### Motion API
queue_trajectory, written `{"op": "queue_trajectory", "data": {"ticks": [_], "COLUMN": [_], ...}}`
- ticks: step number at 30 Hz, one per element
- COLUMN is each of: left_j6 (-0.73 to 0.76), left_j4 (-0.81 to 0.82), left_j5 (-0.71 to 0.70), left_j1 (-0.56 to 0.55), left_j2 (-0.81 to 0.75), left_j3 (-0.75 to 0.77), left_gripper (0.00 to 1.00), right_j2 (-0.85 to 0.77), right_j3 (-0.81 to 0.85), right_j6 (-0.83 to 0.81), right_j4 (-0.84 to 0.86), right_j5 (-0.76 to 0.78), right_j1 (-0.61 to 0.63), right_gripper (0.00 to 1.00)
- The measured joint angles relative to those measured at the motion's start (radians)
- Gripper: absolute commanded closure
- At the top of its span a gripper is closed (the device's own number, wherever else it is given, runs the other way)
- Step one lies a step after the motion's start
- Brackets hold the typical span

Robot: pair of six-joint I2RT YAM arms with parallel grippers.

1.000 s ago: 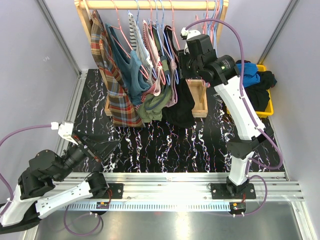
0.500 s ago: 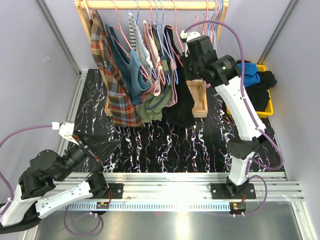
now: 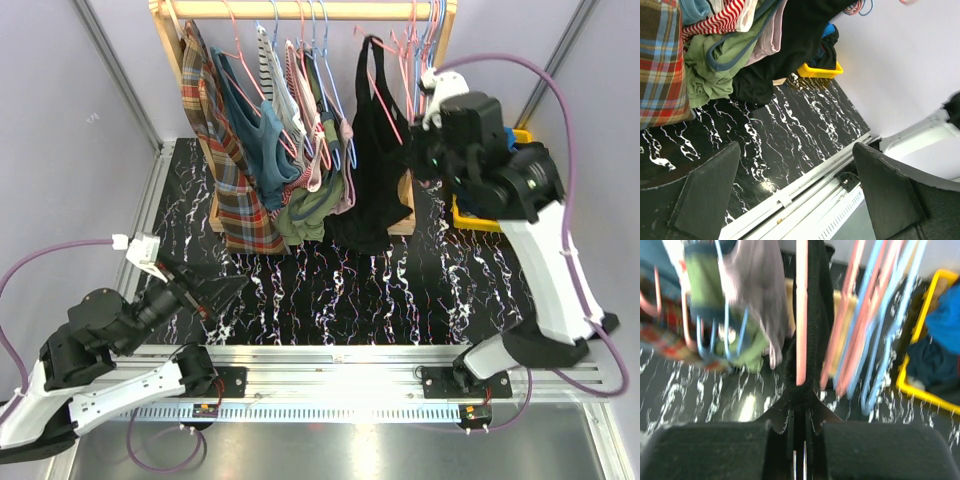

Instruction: Remove the tank top from the hanger

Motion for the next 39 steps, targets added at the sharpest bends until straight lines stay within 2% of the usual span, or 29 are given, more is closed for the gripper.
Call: {"op": "queue_trajectory", "data": {"ticks": [6,10,18,20,24,27,31,35,39], "left_j6": [0.047,0.091,0.177,0.211,0.329,0.402,0.462,0.529,0.591], "left_j4": [0.026,0.055,0.185,0.229,0.297,0.354,0.408,0.502,0.583], "left_j5": [0.013,0.035,0.15,0.154,0.104,0.086,0.041,-0.063,-0.105], "left_j1": [0.0,0.0,-0.004,-0.032,-0.188,-0.257,-0.285,-0.294,-0.294], "left_j2": [0.124,0.247,0.529,0.595,0.765,0.874,0.938,0.94,0.943], "left_j3": [0.069,0.145,0.309,0.332,0.43,0.479,0.463,0.397,0.378], "left_gripper": [0.01,0.01,0.01,0.01,0.01,0.01,0.01,0.01,0.01], "right_j2": [-0.298,-0.518,-0.875,-0.905,-0.925,-0.94,-0.97,-0.978,-0.979], "right_j3": [-0.351,-0.528,-0.515,-0.498,-0.499,-0.509,-0.53,-0.544,-0.56], "right_j6": [0.059,0.09,0.178,0.194,0.232,0.25,0.266,0.269,0.269], "right_j4": [-0.042,-0.115,-0.205,-0.211,-0.215,-0.216,-0.216,-0.217,-0.217], "right_j5": [-0.1,-0.187,-0.322,-0.351,-0.421,-0.46,-0.491,-0.531,-0.562], "right_j1": [0.02,0.026,0.026,0.025,0.015,0.007,0.001,-0.005,-0.008], "right_gripper": [1.0,1.0,1.0,1.0,1.0,1.0,1.0,1.0,1.0]}}
